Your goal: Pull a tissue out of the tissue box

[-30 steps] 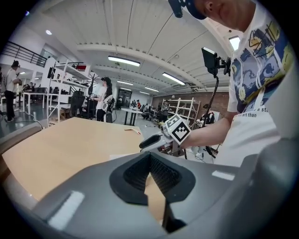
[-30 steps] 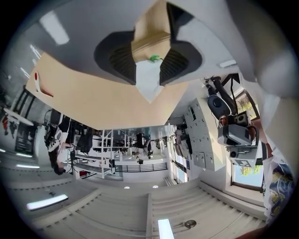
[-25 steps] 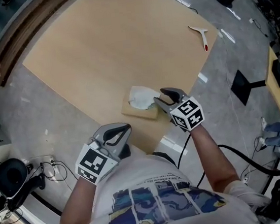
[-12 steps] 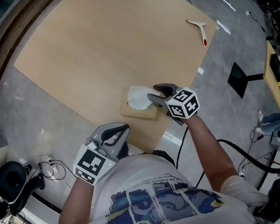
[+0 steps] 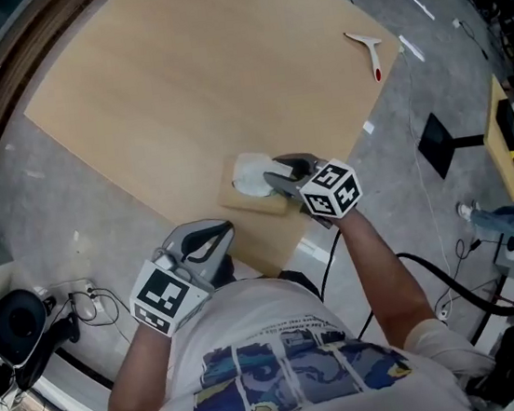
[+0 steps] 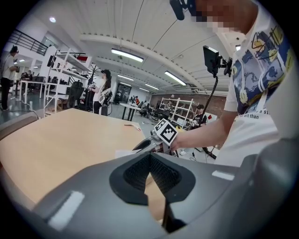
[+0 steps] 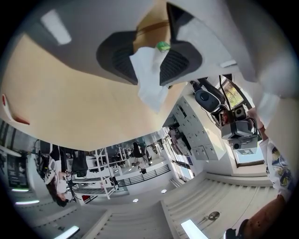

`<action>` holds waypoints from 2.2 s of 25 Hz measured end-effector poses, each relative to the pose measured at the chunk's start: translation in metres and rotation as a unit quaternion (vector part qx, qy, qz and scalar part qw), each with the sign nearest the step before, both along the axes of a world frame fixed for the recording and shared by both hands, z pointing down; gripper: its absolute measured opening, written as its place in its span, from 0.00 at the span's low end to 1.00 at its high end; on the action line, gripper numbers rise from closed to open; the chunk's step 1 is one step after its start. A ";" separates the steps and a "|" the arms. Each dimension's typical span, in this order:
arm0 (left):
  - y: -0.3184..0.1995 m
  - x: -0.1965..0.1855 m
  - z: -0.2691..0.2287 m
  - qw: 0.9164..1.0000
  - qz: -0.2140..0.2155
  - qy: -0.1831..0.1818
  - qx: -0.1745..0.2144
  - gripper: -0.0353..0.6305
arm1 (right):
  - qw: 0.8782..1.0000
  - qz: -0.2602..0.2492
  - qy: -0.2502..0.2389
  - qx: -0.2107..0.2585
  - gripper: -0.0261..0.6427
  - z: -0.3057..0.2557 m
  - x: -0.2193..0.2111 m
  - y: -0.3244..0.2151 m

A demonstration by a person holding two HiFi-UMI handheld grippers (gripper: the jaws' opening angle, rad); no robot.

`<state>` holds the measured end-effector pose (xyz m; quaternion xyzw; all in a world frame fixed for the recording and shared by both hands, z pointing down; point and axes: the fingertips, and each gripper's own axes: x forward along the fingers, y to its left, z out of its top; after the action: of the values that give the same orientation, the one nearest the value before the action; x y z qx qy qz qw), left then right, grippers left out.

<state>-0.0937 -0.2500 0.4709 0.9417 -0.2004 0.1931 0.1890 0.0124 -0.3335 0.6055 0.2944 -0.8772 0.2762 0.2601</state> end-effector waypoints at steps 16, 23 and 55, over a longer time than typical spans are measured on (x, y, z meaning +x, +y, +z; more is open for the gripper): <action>0.035 0.008 -0.016 1.000 -0.018 0.004 0.016 0.06 | 0.998 -0.014 0.032 0.049 0.04 -0.018 0.002 0.021; 0.056 0.010 -0.019 0.999 -0.027 0.004 0.023 0.06 | 0.995 -0.040 0.056 0.078 0.04 -0.031 -0.004 0.031; 0.096 0.019 -0.036 0.997 -0.054 0.012 0.054 0.06 | 0.978 -0.079 0.070 0.178 0.04 -0.115 -0.009 0.049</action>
<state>-0.0743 -0.1541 0.4349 0.9405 -0.2592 0.1600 0.1508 0.0037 -0.2841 0.4907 0.2839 -0.9125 0.0728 0.2854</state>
